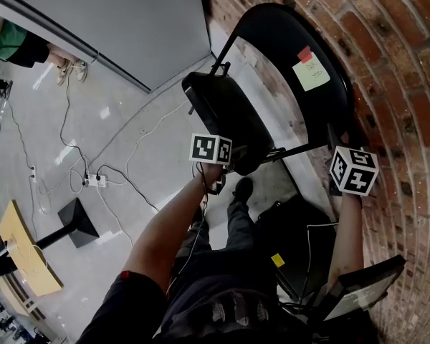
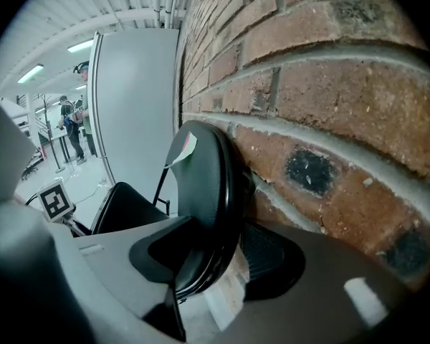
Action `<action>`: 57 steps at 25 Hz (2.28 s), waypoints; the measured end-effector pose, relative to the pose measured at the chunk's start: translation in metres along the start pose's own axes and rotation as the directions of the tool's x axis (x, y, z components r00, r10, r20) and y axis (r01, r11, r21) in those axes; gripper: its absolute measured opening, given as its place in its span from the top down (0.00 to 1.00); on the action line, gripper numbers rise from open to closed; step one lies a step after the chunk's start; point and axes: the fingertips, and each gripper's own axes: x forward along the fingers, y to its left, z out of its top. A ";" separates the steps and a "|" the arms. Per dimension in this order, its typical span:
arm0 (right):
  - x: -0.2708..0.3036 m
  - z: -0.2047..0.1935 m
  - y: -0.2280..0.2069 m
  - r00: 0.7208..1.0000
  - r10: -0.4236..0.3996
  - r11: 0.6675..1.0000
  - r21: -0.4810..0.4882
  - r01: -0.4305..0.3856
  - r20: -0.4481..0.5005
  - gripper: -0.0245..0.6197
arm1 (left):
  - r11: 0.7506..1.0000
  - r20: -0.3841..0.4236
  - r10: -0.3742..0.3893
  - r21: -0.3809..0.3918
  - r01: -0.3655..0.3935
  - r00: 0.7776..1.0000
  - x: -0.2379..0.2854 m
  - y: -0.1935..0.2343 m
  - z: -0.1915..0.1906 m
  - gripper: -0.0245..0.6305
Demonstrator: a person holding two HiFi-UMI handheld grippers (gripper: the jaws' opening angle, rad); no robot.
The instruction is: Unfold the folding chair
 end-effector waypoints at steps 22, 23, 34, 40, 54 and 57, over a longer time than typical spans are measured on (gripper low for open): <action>0.025 -0.024 0.001 0.996 -0.009 1.000 0.018 0.011 -0.085 0.64 | 0.997 -0.060 -0.052 -0.065 0.048 0.997 -0.002 0.060 -0.048 0.42; 0.028 -0.027 0.002 0.996 -0.007 1.000 0.020 0.009 -0.089 0.64 | 0.996 -0.063 -0.054 -0.069 0.049 0.997 -0.001 0.065 -0.051 0.42; 0.037 -0.046 0.007 0.992 0.017 0.999 0.033 -0.013 -0.124 0.64 | 0.989 -0.085 -0.077 -0.130 0.066 0.993 0.003 0.098 -0.083 0.42; 0.036 -0.050 0.017 0.992 0.013 0.999 0.045 -0.007 -0.129 0.63 | 0.986 -0.073 -0.092 -0.142 0.081 0.993 -0.002 0.118 -0.092 0.43; 0.049 -0.068 0.021 0.984 0.045 0.997 0.066 -0.034 -0.174 0.63 | 0.951 -0.038 -0.074 -0.304 0.059 0.997 0.007 0.164 -0.120 0.41; 0.050 -0.070 0.025 0.981 0.052 0.997 0.068 -0.040 -0.187 0.63 | 0.933 -0.011 -0.077 -0.353 0.069 0.997 0.005 0.176 -0.126 0.41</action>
